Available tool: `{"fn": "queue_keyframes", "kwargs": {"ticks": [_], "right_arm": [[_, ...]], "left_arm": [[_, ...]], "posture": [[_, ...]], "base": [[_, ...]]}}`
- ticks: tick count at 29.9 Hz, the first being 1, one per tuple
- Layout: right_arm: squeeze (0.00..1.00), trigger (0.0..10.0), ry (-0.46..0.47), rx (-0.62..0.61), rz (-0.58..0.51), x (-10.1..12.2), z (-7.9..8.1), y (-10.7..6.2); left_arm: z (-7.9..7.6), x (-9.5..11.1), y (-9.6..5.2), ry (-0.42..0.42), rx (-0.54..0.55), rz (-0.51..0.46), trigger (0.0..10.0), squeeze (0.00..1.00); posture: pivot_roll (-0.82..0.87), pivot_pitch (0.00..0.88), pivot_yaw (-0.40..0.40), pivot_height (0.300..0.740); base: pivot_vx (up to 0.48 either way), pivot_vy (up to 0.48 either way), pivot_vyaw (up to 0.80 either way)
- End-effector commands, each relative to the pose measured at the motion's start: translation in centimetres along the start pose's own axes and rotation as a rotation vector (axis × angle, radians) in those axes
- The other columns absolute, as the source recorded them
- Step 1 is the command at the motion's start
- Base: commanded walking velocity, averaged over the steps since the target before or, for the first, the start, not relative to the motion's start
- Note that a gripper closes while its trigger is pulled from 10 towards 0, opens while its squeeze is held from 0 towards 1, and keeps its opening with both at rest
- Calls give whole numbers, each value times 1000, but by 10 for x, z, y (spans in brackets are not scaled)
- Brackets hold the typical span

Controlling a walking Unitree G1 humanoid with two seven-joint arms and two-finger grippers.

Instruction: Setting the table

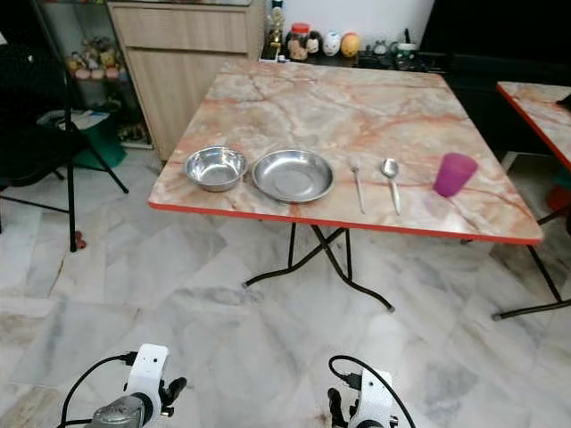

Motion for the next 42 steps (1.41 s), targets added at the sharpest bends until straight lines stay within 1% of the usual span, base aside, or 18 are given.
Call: {"fn": "queue_keyframes", "kwargs": {"ticks": [1,9,17,34,36,38,41,42], "right_arm": [[0,10000,-3,-8,9,-5,-2,-2],[0,10000,-3,-15,25,-16,-7,-6],[0,10000,-8,-13,16,-10,-4,-3],[0,10000,-6,-16,25,-10,-3,-3],[0,10000,1,-16,26,-10,-3,-3],[0,10000,4,-15,27,-11,-3,-3],[0,10000,3,-15,28,-11,-3,-3],[0,10000,0,-14,29,-11,-3,-3]], "left_arm": [[0,-2,0,9,-3,12,10000,0],[-1,-2,0,9,-6,11,10000,0],[-1,-2,0,10,-4,5,10000,0],[1,-5,-2,7,-12,7,10000,0],[2,-6,-2,8,-12,9,10000,0],[2,-6,-2,8,-12,10,10000,0],[2,-6,-2,7,-12,9,10000,0],[1,-6,-2,7,-12,8,10000,0]], "posture": [[61,0,-43,740],[61,0,-44,740],[62,0,-46,740],[64,0,-44,740],[63,0,-45,735],[63,0,-45,721],[63,0,-46,717],[63,0,-46,708]], "base": [[371,0,0],[370,0,0],[359,0,0],[0,0,0],[0,0,0],[0,0,0],[0,0,0],[0,0,0]]}}
Point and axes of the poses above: a point about 5 cm out from each wrist's last joint towards the gripper, its own y axis pointing out of the wrist towards the gripper, its own x axis along the axis of the wrist's last joint, z = x × y, the point moved 1 cm from there along y, pointing out of the wrist towards the gripper, and after that the axes turned 8 degrees about -y, right-handed, at the moved point
